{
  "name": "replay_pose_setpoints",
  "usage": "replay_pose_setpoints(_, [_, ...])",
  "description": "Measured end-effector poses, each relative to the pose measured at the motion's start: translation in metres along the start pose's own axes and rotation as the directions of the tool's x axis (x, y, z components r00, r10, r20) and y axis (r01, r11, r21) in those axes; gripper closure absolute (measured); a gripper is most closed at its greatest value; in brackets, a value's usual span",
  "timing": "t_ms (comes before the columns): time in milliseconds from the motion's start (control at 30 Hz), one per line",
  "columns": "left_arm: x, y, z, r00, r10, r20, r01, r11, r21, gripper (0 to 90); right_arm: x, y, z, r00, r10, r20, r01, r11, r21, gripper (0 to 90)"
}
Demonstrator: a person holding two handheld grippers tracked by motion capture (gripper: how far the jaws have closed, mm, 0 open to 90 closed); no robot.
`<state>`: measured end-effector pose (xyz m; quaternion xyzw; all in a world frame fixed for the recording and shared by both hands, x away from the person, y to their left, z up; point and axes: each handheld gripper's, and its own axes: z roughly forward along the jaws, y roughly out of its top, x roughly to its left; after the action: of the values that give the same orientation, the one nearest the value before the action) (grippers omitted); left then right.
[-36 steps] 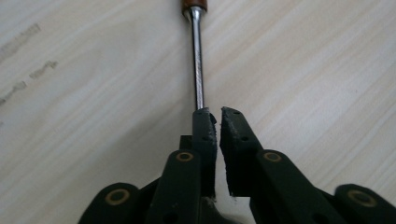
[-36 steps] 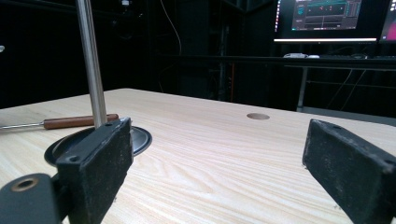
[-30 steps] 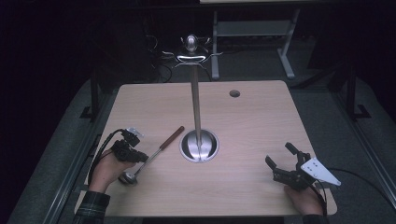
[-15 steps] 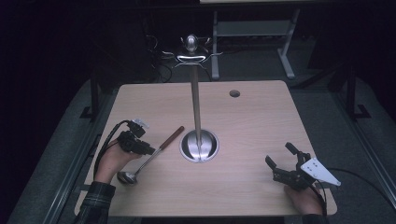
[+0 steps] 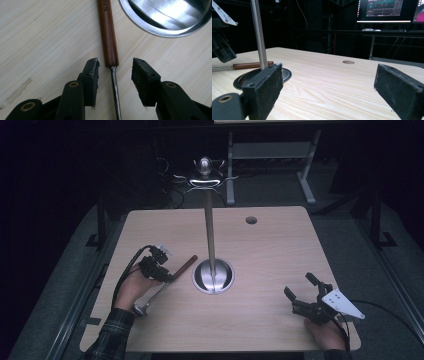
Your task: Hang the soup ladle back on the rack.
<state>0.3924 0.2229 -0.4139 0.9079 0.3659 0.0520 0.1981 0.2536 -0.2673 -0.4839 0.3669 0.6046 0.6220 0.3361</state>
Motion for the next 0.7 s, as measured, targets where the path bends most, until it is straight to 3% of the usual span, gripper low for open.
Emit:
replay_pose_setpoints(67, [-0.001, 0.004, 0.004, 1.0, 0.005, -0.001, -0.005, 0.9999, 0.01, 56.7, 0.0, 0.0, 0.0, 1.0, 0.0, 0.006, 0.0, 1.0, -0.001, 8.0])
replay_pose_setpoints(133, [-0.001, 0.007, 0.007, 0.9996, 0.0, -0.028, 0.001, 0.9997, 0.025, 56.8, 0.0, 0.0, 0.0, 1.0, 0.0, 0.005, 0.0, 1.0, 0.0, 8.0])
replay_pose_setpoints(600, [0.0, 0.022, 0.026, 0.9988, -0.003, -0.049, 0.005, 0.9984, 0.056, 63.0, 0.0, 0.0, 0.0, 1.0, -0.001, 0.006, 0.001, 1.0, 0.001, 8.0])
replay_pose_setpoints(700, [0.001, 0.023, 0.031, 0.999, 0.008, -0.045, -0.004, 0.9948, 0.102, 65.2, 0.0, 0.0, 0.0, 1.0, -0.001, 0.007, 0.001, 1.0, 0.001, 8.0])
